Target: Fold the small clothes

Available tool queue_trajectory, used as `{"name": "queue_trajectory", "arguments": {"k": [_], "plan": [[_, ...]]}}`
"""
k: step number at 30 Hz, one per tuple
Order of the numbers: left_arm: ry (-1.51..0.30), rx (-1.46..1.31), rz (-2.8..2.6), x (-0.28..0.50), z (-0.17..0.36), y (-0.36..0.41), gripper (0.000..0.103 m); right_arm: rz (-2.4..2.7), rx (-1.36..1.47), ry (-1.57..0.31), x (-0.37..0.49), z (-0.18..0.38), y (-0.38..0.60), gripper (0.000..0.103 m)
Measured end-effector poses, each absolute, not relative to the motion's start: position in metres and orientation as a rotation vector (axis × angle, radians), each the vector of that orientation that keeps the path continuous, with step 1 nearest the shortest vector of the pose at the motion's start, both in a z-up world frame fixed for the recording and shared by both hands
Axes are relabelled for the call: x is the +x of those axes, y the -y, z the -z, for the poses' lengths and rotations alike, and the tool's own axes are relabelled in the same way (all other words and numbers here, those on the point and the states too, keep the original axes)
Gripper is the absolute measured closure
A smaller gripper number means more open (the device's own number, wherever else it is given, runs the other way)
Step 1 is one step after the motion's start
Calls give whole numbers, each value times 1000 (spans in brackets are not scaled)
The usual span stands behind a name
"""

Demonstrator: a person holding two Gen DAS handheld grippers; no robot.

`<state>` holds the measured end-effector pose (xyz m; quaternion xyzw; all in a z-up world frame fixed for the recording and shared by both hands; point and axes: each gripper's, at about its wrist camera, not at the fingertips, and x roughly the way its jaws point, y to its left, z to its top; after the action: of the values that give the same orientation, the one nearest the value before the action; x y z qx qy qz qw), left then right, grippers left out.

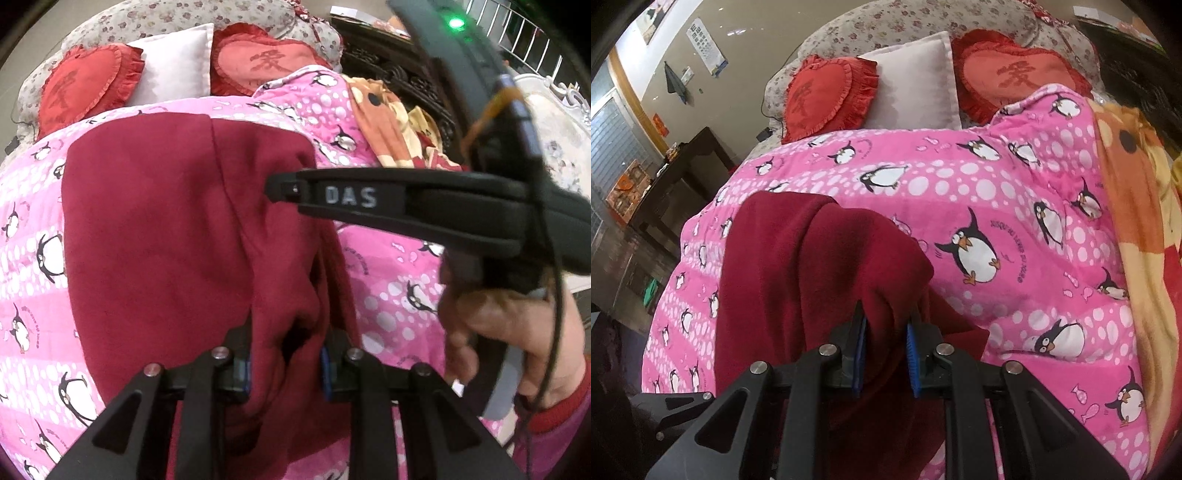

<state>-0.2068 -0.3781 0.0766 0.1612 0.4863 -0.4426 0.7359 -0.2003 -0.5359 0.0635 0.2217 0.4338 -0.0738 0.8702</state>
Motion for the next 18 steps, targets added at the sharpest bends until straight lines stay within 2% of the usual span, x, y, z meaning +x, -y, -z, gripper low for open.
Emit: {"name": "queue_trajectory", "arguments": {"k": [5,10,12,14,16,18], "plan": [[-1114,307,1018,-213,-81,373,61,175,456,-914,-199,-57,539,103],[-1129,311,1034,-223,-86,361,60,188,497,-918,-202,-50,545,103],[-1136,308,1045,-225,-89,353,60,199,516,-911,-206,-51,547,97],[-1131,307,1058,-227,-93,341,57,214,522,-904,-212,-54,548,93],[-1118,308,1061,-227,-98,326,52,225,528,-890,-221,-61,549,93],[-1107,310,1049,-225,-102,310,51,225,526,-871,-230,-72,547,92]]}}
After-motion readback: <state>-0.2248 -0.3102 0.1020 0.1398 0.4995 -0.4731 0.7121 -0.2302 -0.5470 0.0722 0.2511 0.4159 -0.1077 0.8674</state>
